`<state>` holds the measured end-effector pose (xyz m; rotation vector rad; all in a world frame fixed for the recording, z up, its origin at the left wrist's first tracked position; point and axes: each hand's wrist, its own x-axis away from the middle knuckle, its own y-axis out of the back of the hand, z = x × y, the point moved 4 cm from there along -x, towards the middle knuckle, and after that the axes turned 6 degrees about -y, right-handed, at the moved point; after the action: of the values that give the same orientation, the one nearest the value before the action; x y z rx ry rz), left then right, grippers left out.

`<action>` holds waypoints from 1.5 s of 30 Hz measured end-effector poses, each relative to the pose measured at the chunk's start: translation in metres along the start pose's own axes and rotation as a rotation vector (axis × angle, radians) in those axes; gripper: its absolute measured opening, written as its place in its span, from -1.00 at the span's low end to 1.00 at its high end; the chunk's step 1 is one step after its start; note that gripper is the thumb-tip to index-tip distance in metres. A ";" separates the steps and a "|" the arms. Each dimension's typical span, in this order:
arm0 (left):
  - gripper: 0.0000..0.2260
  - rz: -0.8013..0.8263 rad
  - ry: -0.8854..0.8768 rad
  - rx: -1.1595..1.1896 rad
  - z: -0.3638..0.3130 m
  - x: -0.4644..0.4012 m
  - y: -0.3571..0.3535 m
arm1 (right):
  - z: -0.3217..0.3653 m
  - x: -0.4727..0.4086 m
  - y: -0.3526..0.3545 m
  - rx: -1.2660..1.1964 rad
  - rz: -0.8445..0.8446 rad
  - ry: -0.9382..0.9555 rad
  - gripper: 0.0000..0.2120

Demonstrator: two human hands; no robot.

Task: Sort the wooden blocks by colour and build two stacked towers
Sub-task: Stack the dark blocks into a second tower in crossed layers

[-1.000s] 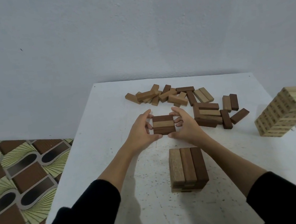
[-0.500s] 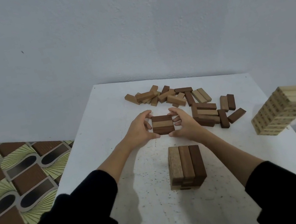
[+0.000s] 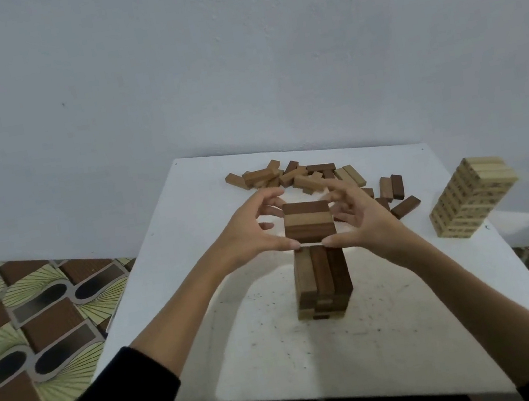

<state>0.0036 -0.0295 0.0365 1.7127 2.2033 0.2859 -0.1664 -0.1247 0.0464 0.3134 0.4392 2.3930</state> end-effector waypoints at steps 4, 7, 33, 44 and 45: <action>-0.29 0.039 0.011 0.041 -0.002 0.021 -0.012 | -0.005 0.023 -0.007 0.032 0.013 -0.026 -0.20; -0.29 0.046 0.010 0.029 -0.002 0.034 -0.021 | -0.010 0.037 -0.011 0.068 0.003 -0.039 -0.21; -0.06 0.199 0.028 -0.101 -0.002 0.046 -0.047 | -0.020 0.046 -0.021 0.219 0.069 0.002 0.06; -0.10 0.186 0.007 -0.152 -0.007 0.047 -0.049 | -0.018 0.047 -0.026 0.247 0.051 0.033 0.02; -0.10 0.184 0.005 -0.150 -0.007 0.047 -0.049 | -0.018 0.047 -0.026 0.246 0.051 0.036 0.01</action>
<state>-0.0534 0.0042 0.0188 1.8340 1.9747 0.4882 -0.1923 -0.0793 0.0250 0.3955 0.7530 2.3990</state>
